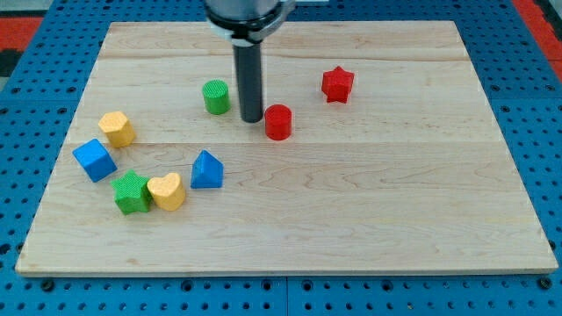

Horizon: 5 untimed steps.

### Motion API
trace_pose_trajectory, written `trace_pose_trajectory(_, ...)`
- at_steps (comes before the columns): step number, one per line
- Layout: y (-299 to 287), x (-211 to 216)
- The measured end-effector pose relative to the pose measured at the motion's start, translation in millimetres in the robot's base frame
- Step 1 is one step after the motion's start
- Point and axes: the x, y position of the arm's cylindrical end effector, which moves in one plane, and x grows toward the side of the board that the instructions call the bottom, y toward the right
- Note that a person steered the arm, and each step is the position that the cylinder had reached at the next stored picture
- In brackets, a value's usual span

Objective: Push red circle into red star

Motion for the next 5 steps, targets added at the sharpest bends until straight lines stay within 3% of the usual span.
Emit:
trace_pose_trajectory(1, -27.9, 17.2)
trace_pose_trajectory(2, -6.1, 43.6)
trace_pose_trajectory(4, 121.0, -12.4)
trace_pose_trajectory(5, 157.1, -16.5)
